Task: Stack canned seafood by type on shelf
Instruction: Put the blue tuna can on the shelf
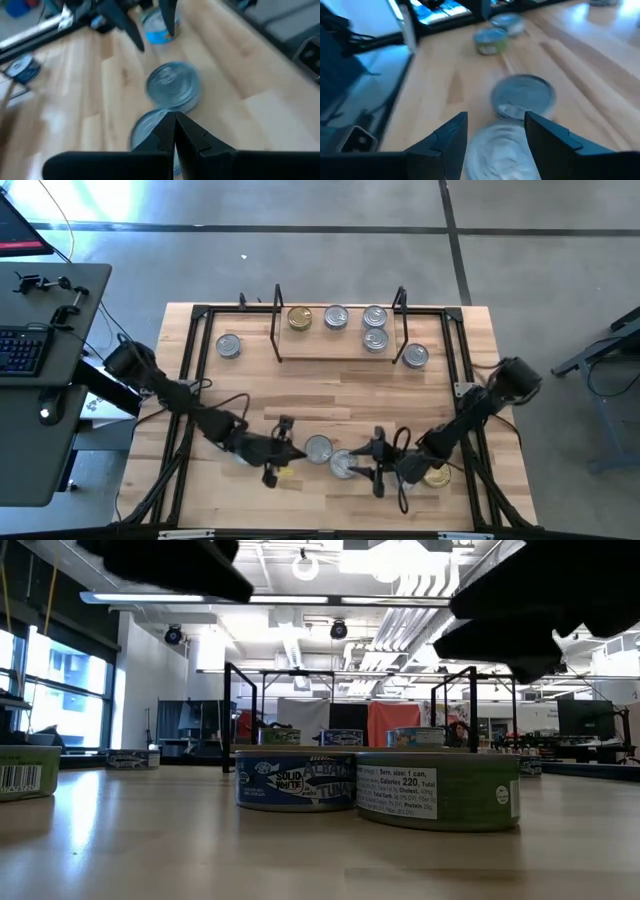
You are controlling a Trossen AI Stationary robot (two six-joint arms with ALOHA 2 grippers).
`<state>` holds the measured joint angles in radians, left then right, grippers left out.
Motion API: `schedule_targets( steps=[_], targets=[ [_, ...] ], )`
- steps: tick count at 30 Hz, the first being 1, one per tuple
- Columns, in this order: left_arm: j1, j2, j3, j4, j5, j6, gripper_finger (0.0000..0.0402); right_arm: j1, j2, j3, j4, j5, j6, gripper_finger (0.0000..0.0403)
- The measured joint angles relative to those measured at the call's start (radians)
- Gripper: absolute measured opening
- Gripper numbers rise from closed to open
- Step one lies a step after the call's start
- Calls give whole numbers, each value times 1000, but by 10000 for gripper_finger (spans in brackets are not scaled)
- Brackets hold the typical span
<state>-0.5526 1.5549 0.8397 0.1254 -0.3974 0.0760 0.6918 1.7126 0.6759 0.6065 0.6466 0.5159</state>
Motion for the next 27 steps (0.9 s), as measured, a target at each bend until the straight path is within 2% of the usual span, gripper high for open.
schedule_targets(
  steps=[2,5,8,11,20,27],
  targets=[
    [-17,1,-87,176,-1,-1,0,0,48,26,50,4,-21,188],
    [-21,11,-202,427,7,3,0,0,102,84,56,90,-28,188],
    [-9,27,-262,534,92,55,2,-14,148,144,56,139,-75,188],
    [-8,58,-270,533,179,176,20,-30,175,193,56,127,-139,188],
    [23,260,-171,524,175,277,116,-84,191,263,19,119,-234,188],
    [67,318,-96,391,209,345,117,-103,191,267,18,60,-246,188]
  ],
)
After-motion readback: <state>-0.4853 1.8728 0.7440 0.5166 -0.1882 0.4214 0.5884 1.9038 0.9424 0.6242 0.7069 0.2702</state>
